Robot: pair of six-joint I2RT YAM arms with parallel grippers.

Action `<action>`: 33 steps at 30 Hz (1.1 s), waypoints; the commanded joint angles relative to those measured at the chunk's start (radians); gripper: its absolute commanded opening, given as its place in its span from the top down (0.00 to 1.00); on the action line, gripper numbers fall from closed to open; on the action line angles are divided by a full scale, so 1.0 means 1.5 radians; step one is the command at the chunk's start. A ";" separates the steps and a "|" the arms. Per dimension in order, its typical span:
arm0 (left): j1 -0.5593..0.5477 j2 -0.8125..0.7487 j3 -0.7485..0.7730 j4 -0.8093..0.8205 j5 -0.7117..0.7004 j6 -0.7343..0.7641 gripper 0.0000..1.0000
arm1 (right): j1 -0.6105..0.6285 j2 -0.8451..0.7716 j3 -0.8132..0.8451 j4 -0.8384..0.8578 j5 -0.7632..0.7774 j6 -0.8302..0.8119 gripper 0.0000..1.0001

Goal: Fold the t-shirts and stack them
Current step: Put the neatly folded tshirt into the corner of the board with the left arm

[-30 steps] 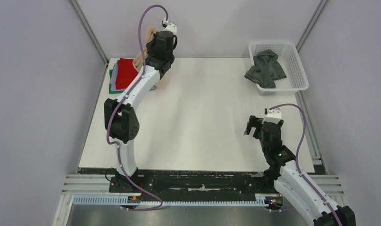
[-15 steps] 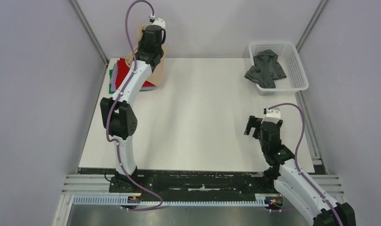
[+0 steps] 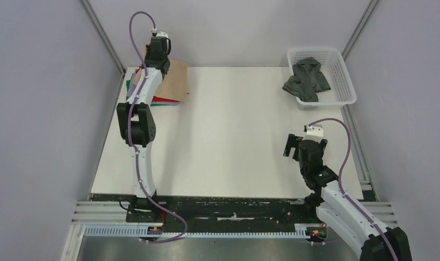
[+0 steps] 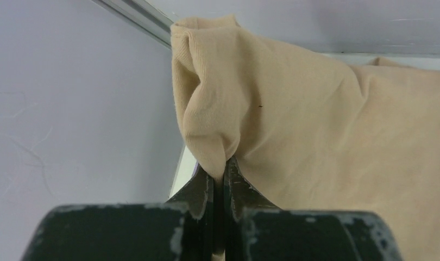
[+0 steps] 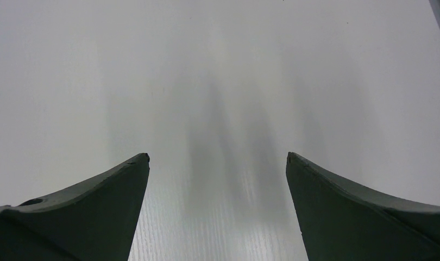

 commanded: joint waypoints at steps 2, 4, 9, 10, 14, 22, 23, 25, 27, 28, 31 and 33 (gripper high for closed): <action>0.018 0.040 0.073 0.029 0.011 0.004 0.98 | 0.000 0.011 0.023 0.007 0.042 -0.011 0.02; 0.026 0.046 0.072 0.033 0.012 0.008 0.98 | 0.000 0.017 0.023 0.006 0.048 -0.011 0.02; 0.052 0.059 0.069 0.034 0.028 0.007 0.98 | 0.000 0.043 0.031 0.006 0.052 -0.011 0.02; 0.056 0.062 0.069 0.034 0.032 0.005 0.98 | 0.000 0.051 0.035 0.004 0.053 -0.011 0.02; 0.064 0.076 0.073 0.036 0.045 0.000 0.98 | -0.001 0.073 0.046 -0.007 0.057 -0.011 0.02; 0.101 0.085 0.080 0.034 0.054 -0.021 0.45 | 0.000 0.083 0.066 -0.018 0.053 -0.019 0.02; 0.101 0.085 0.081 0.036 0.051 -0.024 0.42 | 0.000 0.083 0.071 -0.021 0.053 -0.019 0.02; 0.104 0.085 0.085 0.038 0.049 -0.027 0.37 | 0.000 0.079 0.075 -0.024 0.052 -0.019 0.02; 0.104 0.085 0.089 0.040 0.037 -0.033 0.15 | 0.000 0.075 0.075 -0.027 0.051 -0.017 0.02; 0.104 0.084 0.090 0.040 0.034 -0.038 0.03 | 0.000 0.072 0.074 -0.026 0.051 -0.016 0.02; 0.104 0.079 0.089 0.031 0.034 -0.066 0.00 | 0.000 0.066 0.074 -0.028 0.053 -0.013 0.02; 0.104 0.068 0.088 0.011 0.044 -0.111 0.00 | 0.000 0.063 0.074 -0.027 0.054 -0.013 0.02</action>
